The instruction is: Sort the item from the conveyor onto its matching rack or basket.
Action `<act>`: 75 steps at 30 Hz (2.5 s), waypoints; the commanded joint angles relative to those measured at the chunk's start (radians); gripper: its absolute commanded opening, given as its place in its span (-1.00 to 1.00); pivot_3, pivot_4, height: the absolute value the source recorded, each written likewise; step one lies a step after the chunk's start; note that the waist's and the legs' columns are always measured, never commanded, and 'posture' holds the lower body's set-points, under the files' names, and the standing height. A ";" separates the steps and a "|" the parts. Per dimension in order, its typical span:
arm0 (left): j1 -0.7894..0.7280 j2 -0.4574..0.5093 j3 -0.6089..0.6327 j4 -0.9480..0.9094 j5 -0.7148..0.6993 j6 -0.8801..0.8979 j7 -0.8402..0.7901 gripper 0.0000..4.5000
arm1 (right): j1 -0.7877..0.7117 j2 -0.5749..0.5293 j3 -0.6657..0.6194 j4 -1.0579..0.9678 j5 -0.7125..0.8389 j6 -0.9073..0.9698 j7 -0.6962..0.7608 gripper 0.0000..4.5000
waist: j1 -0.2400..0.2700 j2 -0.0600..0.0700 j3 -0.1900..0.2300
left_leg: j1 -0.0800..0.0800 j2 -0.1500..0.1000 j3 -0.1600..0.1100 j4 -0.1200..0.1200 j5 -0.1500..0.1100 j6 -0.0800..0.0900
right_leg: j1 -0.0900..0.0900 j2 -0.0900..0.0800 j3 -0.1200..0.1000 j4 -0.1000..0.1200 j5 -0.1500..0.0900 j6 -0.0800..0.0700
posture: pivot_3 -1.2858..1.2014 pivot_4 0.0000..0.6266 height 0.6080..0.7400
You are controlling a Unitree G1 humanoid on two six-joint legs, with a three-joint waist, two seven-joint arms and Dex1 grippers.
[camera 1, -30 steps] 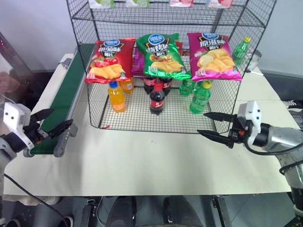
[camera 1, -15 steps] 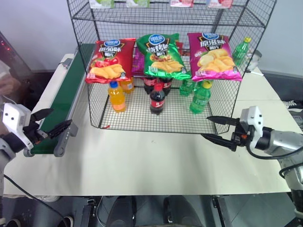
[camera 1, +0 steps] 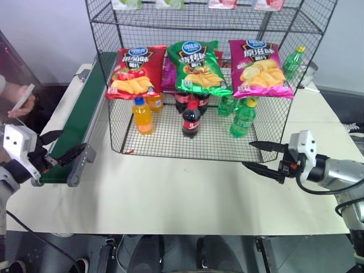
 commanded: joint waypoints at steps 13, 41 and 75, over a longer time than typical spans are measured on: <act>-0.034 0.000 -0.010 0.010 0.016 -0.034 -0.012 1.00 | 0.005 0.003 -0.014 0.036 -0.016 -0.074 0.023 0.54 | 0.000 0.000 0.000 | 0.000 0.000 0.000 0.001 0.000 0.000 | 0.000 0.000 0.000 0.001 0.000 0.000 | 0.03 -0.52 0.98; -0.025 -0.064 -0.041 0.006 0.010 -0.085 -0.017 1.00 | -0.042 -0.006 0.013 0.037 -0.027 -0.073 0.022 0.54 | 0.000 0.000 0.000 | 0.000 0.000 0.000 0.004 0.000 0.000 | 0.000 0.001 0.000 0.004 0.000 0.000 | 0.03 -0.52 0.98; 0.032 -0.072 0.000 -0.051 -0.062 -0.040 -0.024 1.00 | -0.105 0.010 0.077 0.061 -0.030 -0.067 0.020 0.54 | -0.001 0.000 0.000 | 0.000 0.000 0.000 0.009 0.000 0.001 | 0.000 0.000 0.001 0.010 0.000 0.000 | 0.03 -0.52 0.98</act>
